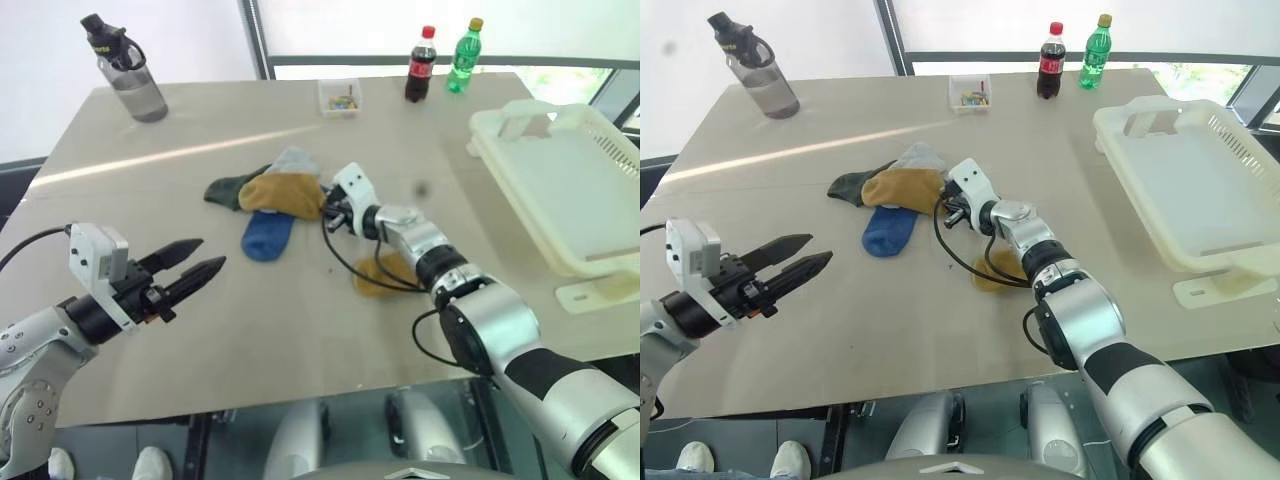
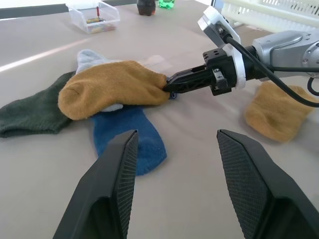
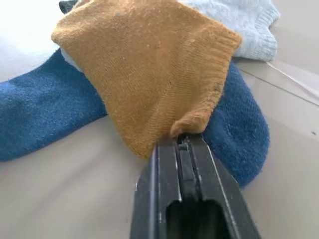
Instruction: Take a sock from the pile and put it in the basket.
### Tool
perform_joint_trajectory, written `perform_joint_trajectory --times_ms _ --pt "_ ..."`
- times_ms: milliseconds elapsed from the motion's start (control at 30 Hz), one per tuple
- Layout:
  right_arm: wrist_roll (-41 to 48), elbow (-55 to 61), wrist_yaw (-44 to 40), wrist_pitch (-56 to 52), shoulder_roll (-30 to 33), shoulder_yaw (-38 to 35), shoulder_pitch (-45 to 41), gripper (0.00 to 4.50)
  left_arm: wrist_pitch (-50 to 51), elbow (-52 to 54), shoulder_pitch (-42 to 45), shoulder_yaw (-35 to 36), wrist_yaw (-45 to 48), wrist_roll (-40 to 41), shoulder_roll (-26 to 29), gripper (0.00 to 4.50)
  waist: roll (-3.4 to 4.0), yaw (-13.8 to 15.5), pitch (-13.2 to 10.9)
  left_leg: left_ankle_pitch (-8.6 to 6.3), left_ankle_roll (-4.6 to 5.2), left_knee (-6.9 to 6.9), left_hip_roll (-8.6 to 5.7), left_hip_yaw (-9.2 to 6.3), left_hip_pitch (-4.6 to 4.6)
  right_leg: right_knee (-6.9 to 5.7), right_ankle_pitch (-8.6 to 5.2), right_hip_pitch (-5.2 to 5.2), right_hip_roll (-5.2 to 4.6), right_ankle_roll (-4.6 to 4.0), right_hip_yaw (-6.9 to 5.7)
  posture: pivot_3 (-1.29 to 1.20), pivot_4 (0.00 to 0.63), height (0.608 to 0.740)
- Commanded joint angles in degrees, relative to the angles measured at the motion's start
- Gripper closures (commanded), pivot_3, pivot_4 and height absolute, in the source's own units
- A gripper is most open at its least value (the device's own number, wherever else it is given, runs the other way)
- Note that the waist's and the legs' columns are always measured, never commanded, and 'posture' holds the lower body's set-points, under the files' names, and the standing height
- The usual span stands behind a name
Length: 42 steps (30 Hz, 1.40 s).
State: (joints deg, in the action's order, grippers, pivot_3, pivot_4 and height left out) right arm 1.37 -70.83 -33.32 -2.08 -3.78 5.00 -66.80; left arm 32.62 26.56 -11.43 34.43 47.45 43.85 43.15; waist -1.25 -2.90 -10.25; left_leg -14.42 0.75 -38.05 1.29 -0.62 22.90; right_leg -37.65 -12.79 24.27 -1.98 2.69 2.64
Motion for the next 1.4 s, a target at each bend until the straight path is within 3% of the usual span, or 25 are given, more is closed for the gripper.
perform_joint_trajectory --times_ms 33,200,367,600,867,1067,1400 --pt "-0.15 0.63 -0.15 1.5 -0.36 -1.23 -1.89 4.44 -0.64 2.48 -0.6 2.12 0.33 1.17 0.59 1.83 0.0 -0.01 0.0 0.0 0.0 0.0 0.0 0.0 0.0 0.0 0.0 0.0 0.0 0.0 0.0 0.0 0.15 0.74" --pt "0.28 2.45 -2.19 0.74 0.5 -2.25 -1.52 4.44 -0.94 2.47 -1.62 2.13 1.09 1.41 0.81 1.83 0.0 -0.36 0.0 0.0 0.0 0.01 0.0 0.0 0.0 0.01 0.0 0.0 0.0 -0.01 0.0 0.0 0.15 0.74" --pt "2.09 11.83 -10.31 -6.66 2.73 -1.86 1.89 4.44 -1.2 2.11 -0.96 1.23 1.23 1.31 0.87 1.83 0.02 -0.53 -0.01 0.0 0.0 0.01 0.0 -0.01 0.0 0.01 -0.01 0.0 0.0 0.0 -0.01 0.0 0.15 0.74" --pt "6.08 49.83 -20.72 -35.01 13.3 4.45 17.17 4.44 -1.49 0.63 0.81 -1.34 2.2 0.59 0.97 1.83 0.03 0.04 -0.02 0.0 0.01 0.05 -0.01 0.03 0.02 0.05 -0.01 0.01 0.0 0.0 0.01 0.0 0.15 0.74" --pt "12.03 75.25 -20.7 -53.45 24.98 4.26 27.12 4.44 -1.79 -1.17 3.21 -3.69 3.28 -0.29 1.21 1.83 0.01 0.43 -0.01 0.0 0.01 0.05 0.0 0.18 0.01 0.03 -0.05 0.02 0.04 -0.04 -0.01 0.0 0.15 0.74" --pt "13.15 77.75 -15.09 -56.42 29.88 -0.78 28.85 4.44 -1.89 -2.19 4.84 -6.02 3.82 -0.85 0.94 1.83 -0.01 0.52 -0.01 0.0 0.01 0.05 0.01 0.28 -0.01 0.05 -0.14 0.01 0.08 -0.16 -0.01 0.0 0.15 0.74" --pt "11.89 69.34 -8.9 -50.8 35.58 -5.28 32.11 4.44 -1.34 -4.97 10.66 -12.22 3.55 -1.66 0.31 1.83 -0.03 0.54 -0.03 0.0 0.01 0.05 -0.02 0.31 0.07 0.13 -0.07 0.01 0.06 -0.05 0.0 0.0 0.15 0.74"
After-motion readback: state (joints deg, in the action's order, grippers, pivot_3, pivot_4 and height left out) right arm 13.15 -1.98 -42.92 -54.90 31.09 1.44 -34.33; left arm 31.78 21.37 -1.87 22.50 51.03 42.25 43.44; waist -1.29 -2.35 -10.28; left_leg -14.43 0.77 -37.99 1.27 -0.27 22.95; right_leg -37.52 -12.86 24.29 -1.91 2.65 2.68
